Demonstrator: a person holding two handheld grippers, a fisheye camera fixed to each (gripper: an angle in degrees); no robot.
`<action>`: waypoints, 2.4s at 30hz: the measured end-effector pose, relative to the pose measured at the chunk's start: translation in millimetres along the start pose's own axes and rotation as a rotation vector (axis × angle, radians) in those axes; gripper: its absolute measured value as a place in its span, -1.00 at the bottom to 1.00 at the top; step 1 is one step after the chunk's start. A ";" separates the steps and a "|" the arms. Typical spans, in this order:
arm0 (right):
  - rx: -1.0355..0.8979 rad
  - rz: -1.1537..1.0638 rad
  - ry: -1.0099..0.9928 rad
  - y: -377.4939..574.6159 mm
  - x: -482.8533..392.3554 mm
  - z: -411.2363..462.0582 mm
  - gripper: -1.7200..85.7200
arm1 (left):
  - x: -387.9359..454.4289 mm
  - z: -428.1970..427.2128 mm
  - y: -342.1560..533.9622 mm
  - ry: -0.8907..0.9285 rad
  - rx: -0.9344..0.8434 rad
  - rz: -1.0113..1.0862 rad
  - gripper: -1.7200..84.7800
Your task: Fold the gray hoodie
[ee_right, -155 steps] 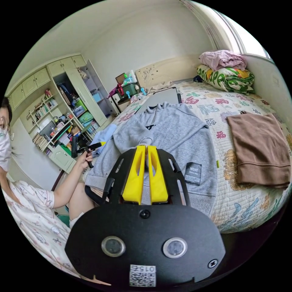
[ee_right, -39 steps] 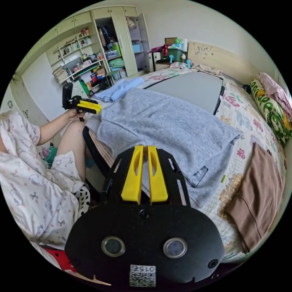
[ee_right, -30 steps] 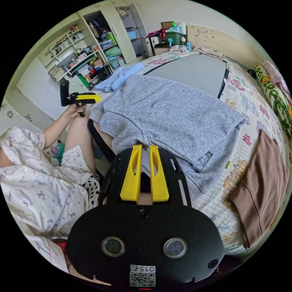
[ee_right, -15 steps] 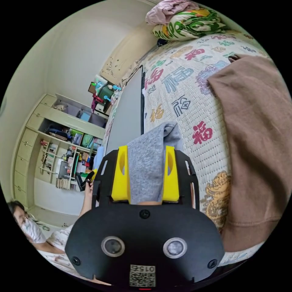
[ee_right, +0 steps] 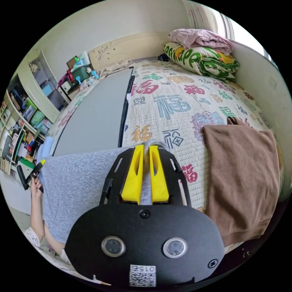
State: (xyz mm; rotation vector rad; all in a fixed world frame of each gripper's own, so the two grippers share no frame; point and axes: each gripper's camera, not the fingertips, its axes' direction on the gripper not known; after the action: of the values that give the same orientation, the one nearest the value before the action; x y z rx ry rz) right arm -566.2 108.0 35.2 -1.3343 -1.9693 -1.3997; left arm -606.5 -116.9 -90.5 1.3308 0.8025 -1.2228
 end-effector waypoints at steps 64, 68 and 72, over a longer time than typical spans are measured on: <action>-0.079 -0.972 0.173 683.1 172.8 174.8 -0.91 | -160.0 -24.8 190.9 0.307 -0.356 0.913 -0.87; -0.072 -1.027 0.222 688.4 160.0 144.2 -0.93 | -181.0 -23.5 206.7 0.269 -0.288 0.957 -0.90; -0.080 -1.007 0.173 681.6 150.9 125.0 -0.90 | -202.9 -10.6 216.3 0.263 -0.279 0.955 -0.89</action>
State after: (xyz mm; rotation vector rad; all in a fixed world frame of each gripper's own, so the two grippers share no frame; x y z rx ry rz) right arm -30.3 326.0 445.4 -0.1361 -2.5844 -1.9002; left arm -447.0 -104.6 159.4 1.3907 0.3860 -0.1807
